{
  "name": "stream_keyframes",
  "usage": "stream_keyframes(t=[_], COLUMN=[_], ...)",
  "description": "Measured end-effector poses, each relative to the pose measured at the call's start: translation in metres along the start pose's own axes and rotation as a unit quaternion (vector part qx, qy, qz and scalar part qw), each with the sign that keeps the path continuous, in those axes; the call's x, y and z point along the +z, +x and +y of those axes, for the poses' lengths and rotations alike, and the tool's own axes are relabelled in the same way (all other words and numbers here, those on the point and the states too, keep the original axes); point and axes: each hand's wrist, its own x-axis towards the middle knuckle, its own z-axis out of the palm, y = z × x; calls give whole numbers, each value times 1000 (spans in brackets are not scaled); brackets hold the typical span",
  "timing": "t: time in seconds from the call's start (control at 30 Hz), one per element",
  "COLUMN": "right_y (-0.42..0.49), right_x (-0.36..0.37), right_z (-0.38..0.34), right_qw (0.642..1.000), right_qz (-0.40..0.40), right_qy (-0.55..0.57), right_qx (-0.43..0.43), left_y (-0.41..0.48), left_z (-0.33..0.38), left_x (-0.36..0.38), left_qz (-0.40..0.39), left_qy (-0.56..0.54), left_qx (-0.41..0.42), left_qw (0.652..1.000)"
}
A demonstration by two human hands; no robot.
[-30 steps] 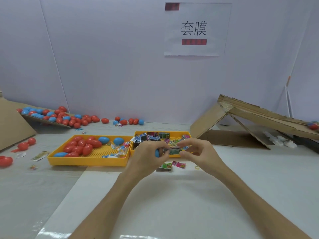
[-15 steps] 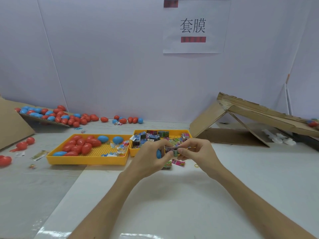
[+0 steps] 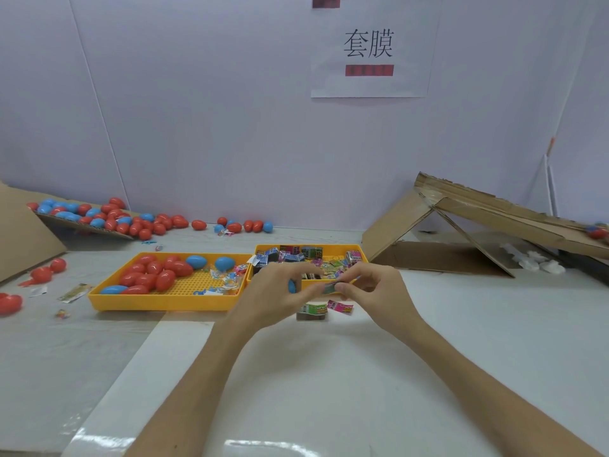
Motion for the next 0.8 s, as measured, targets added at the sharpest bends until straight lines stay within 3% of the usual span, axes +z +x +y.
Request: stream_keyframes(t=[0.13, 0.27, 0.5, 0.57, 0.7, 0.8], right_y=[-1, 0, 4, 3, 1, 1], right_x=[4, 6, 28, 30, 31, 30], right_z=[3, 11, 18, 21, 26, 28], right_qw=[998, 995, 984, 981, 981, 982], right_qz=[33, 53, 24, 0, -75, -97], right_qy=[-57, -75, -135, -142, -138, -135], right_qx=[-24, -33, -111, -131, -112, -94], left_y=[0, 1, -2, -3, 0, -1], left_z=[-12, -25, -25, -21, -10, -6], left_x=[-16, -20, -18, -19, -18, -10], left_qz=[-86, -154, -132, -133, -45, -96], left_qy=[11, 134, 170, 140, 42, 32], left_qx=[-116, -123, -89, -82, -19, -15], left_qw=[989, 971, 972, 978, 998, 995])
